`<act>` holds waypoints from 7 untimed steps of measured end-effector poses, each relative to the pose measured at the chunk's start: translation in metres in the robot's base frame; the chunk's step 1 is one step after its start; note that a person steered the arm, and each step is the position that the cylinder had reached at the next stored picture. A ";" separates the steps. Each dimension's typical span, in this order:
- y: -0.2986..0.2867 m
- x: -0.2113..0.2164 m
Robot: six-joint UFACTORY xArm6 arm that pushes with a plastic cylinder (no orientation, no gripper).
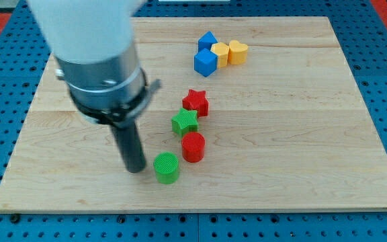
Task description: Move the blue triangle to the top right of the yellow heart
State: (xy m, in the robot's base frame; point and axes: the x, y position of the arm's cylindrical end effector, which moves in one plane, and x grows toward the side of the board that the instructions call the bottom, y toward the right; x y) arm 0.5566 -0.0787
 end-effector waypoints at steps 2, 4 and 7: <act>0.032 0.020; 0.074 0.059; 0.192 -0.141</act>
State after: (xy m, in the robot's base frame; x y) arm 0.4151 0.1137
